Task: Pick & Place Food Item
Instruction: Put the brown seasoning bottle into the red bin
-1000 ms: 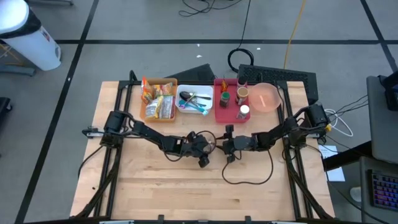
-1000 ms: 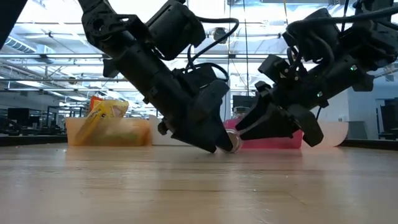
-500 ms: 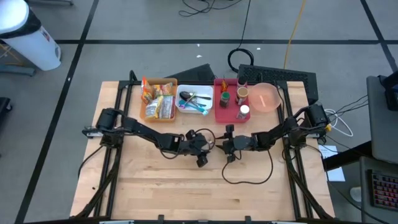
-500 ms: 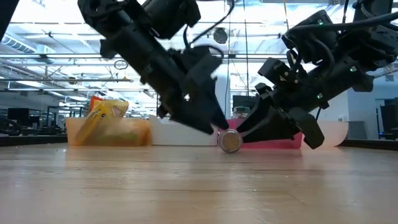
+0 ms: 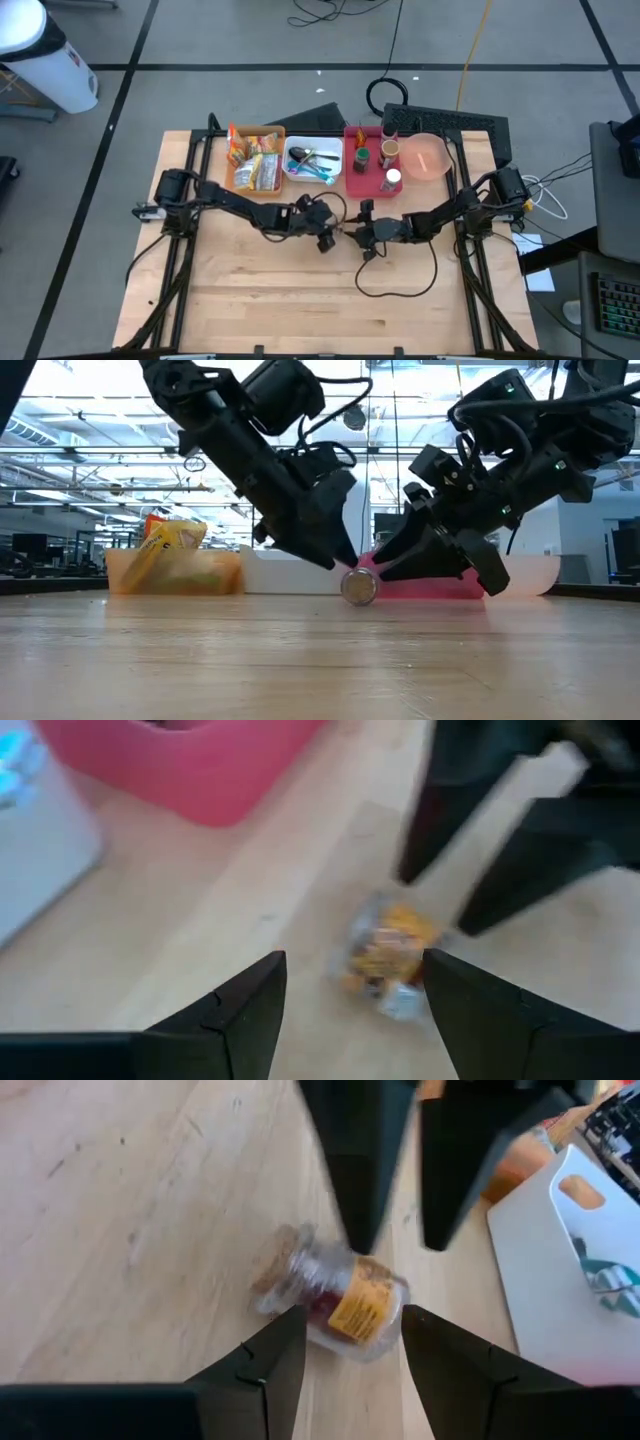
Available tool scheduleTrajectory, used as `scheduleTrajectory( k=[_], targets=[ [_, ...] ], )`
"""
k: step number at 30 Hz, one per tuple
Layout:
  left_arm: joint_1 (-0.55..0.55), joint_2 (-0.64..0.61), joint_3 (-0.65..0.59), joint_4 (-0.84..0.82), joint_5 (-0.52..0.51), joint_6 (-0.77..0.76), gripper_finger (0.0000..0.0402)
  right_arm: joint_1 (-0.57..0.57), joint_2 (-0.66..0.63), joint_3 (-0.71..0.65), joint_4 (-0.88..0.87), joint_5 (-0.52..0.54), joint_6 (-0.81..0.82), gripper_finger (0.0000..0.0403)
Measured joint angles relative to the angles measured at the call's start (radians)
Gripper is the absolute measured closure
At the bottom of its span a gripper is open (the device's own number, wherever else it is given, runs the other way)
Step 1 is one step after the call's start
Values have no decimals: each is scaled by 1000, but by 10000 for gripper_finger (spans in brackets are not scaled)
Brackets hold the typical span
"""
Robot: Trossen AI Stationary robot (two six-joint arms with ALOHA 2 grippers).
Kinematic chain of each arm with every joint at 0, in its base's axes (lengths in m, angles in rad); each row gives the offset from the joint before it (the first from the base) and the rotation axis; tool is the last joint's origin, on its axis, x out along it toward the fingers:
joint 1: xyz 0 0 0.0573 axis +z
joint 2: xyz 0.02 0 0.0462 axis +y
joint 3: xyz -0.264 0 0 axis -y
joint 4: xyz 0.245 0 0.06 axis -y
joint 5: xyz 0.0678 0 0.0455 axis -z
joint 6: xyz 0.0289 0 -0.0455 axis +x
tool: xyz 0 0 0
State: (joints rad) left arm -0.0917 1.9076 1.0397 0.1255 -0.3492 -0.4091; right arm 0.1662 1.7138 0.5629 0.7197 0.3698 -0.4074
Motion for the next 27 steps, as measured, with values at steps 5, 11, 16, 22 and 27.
scheduleTrajectory(
  k=[5, 11, 16, 22, 27],
  targets=[
    [29, 0, 0, -38, -65, 15, 160, 7, 0, 0, -31, 0, 0, 243],
    [38, 0, 0, -77, -91, -20, 160, 23, 0, 0, -43, -1, -2, 243],
    [48, 3, 0, -64, -143, -15, 160, 26, 0, 0, -43, 0, -30, 243],
    [87, 6, 0, -40, -109, 9, 160, 26, 0, 0, -43, 55, -100, 243],
    [101, 6, 0, -17, -86, 21, 160, 26, 0, 0, -43, 72, -156, 243]
  ],
)
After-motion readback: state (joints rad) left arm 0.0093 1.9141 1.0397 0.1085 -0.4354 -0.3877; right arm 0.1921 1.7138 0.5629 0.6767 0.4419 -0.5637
